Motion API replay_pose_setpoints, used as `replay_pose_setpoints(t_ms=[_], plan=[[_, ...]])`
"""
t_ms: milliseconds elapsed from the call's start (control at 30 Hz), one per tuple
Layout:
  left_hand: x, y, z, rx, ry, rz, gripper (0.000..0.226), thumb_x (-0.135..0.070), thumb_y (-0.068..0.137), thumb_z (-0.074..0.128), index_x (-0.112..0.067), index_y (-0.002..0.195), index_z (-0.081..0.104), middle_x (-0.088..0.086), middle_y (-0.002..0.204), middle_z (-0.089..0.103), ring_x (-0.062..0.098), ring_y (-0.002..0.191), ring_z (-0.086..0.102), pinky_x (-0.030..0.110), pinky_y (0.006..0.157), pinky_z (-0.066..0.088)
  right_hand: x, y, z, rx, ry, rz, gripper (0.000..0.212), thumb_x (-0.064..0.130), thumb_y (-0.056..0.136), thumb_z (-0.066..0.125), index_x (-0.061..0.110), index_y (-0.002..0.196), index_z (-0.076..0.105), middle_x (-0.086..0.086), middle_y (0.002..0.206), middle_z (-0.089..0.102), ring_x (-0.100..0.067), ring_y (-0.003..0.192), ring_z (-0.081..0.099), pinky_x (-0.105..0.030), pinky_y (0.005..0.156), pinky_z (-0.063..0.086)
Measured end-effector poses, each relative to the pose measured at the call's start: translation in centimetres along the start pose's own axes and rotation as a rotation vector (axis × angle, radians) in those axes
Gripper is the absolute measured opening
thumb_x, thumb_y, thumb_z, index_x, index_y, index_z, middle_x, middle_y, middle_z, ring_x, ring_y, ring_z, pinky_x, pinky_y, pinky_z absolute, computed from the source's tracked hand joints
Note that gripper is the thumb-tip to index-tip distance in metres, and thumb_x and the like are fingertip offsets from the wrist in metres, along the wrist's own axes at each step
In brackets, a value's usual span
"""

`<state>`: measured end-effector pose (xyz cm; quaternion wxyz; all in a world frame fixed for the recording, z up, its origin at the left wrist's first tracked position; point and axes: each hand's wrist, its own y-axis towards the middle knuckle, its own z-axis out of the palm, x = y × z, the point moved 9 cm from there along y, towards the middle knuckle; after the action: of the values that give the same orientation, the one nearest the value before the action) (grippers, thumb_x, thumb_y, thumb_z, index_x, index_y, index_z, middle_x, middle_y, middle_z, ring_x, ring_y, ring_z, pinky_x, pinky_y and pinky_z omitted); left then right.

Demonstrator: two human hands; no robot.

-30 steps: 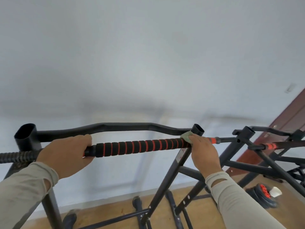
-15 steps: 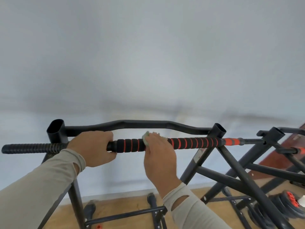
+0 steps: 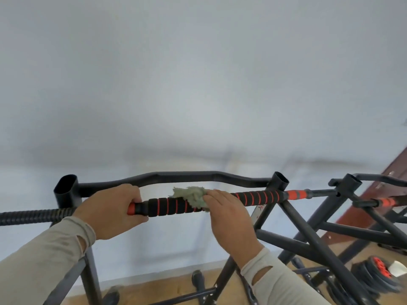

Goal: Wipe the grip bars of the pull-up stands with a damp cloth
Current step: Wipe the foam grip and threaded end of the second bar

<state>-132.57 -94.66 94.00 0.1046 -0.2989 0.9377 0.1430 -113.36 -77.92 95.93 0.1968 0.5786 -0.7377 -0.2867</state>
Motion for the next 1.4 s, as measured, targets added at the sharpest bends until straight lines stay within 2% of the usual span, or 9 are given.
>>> replay_pose_setpoints(t_ms=[133,267,500,733,867,933,1100,1267,1400], plan=[[-0.4,-0.3,-0.1,0.048,0.041,0.032,0.035,-0.068,0.078,0.064,-0.034,0.08,0.056,-0.015,0.08,0.061,0.001,0.067,0.06,0.022,0.069,0.051,-9.1,-2.0,-1.3,0.168,-0.165,0.214,0.057,-0.008,0.064,0.083,0.013,0.116,0.076,-0.001,0.116,0.076,-0.024,0.102,0.074,-0.037,0.092,0.058],[-1.0,-0.6,-0.3,0.079,0.122,0.067,0.036,-0.07,0.083,0.056,-0.034,0.082,0.053,-0.015,0.082,0.058,0.001,0.069,0.058,0.021,0.072,0.05,-16.7,-3.9,-3.2,0.405,-0.255,0.539,0.052,0.003,0.094,0.058,0.023,0.143,0.057,0.001,0.135,0.066,-0.022,0.117,0.066,-0.034,0.1,0.053],[-2.9,-1.3,0.2,0.056,0.21,0.057,0.03,-0.063,0.092,0.046,-0.034,0.085,0.043,-0.015,0.086,0.051,0.004,0.078,0.054,0.022,0.073,0.048,-17.9,-3.3,-3.8,0.404,-0.263,0.751,0.02,0.002,0.094,0.053,0.021,0.099,0.057,0.004,0.084,0.059,-0.016,0.069,0.058,-0.026,0.066,0.053],[-3.2,-1.0,0.9,0.025,0.303,0.015,0.035,-0.061,0.09,0.054,-0.033,0.096,0.035,-0.013,0.091,0.053,0.01,0.078,0.055,0.025,0.071,0.04,-8.4,-1.3,-2.3,0.162,-0.051,0.529,0.023,0.009,0.098,0.054,0.021,0.112,0.068,0.006,0.094,0.068,-0.017,0.089,0.067,-0.032,0.079,0.059],[-2.5,0.0,1.1,0.045,0.281,-0.046,0.023,-0.049,0.093,0.054,-0.03,0.092,0.042,-0.012,0.085,0.059,0.011,0.072,0.06,0.026,0.067,0.044,-0.3,0.2,-0.6,0.046,0.035,0.29,0.018,0.011,0.09,0.07,0.019,0.106,0.072,0.005,0.102,0.074,-0.019,0.1,0.071,-0.035,0.111,0.047],[-2.3,0.3,1.3,0.042,0.303,-0.058,0.019,-0.046,0.095,0.051,-0.03,0.09,0.042,-0.011,0.08,0.06,0.01,0.068,0.059,0.025,0.063,0.044,3.4,1.1,0.4,0.005,0.074,0.212,0.019,0.012,0.085,0.077,0.019,0.102,0.073,0.006,0.101,0.077,-0.018,0.099,0.073,-0.03,0.11,0.038],[-1.5,1.4,1.9,0.083,0.326,-0.092,0.025,-0.046,0.092,0.044,-0.029,0.074,0.045,-0.01,0.069,0.058,0.012,0.063,0.058,0.029,0.061,0.046,10.6,2.7,3.3,0.072,0.16,0.001,0.028,0.022,0.093,0.057,0.02,0.117,0.071,0.0,0.124,0.074,-0.02,0.118,0.068,-0.042,0.11,0.049],[-1.4,1.7,2.1,0.111,0.331,-0.087,0.021,-0.044,0.09,0.044,-0.029,0.077,0.051,-0.009,0.071,0.06,0.01,0.064,0.06,0.03,0.067,0.054,9.7,2.6,3.0,0.11,0.056,-0.167,0.033,0.042,0.1,0.059,0.023,0.126,0.066,0.003,0.128,0.071,-0.02,0.112,0.067,-0.041,0.102,0.052],[-1.4,1.4,2.0,0.133,0.31,-0.09,0.015,-0.044,0.092,0.047,-0.032,0.085,0.053,-0.011,0.072,0.061,0.008,0.065,0.06,0.028,0.07,0.056,8.3,2.3,2.7,0.068,0.049,-0.209,0.031,0.027,0.09,0.076,0.02,0.119,0.068,0.003,0.113,0.075,-0.02,0.098,0.069,-0.039,0.093,0.056]])
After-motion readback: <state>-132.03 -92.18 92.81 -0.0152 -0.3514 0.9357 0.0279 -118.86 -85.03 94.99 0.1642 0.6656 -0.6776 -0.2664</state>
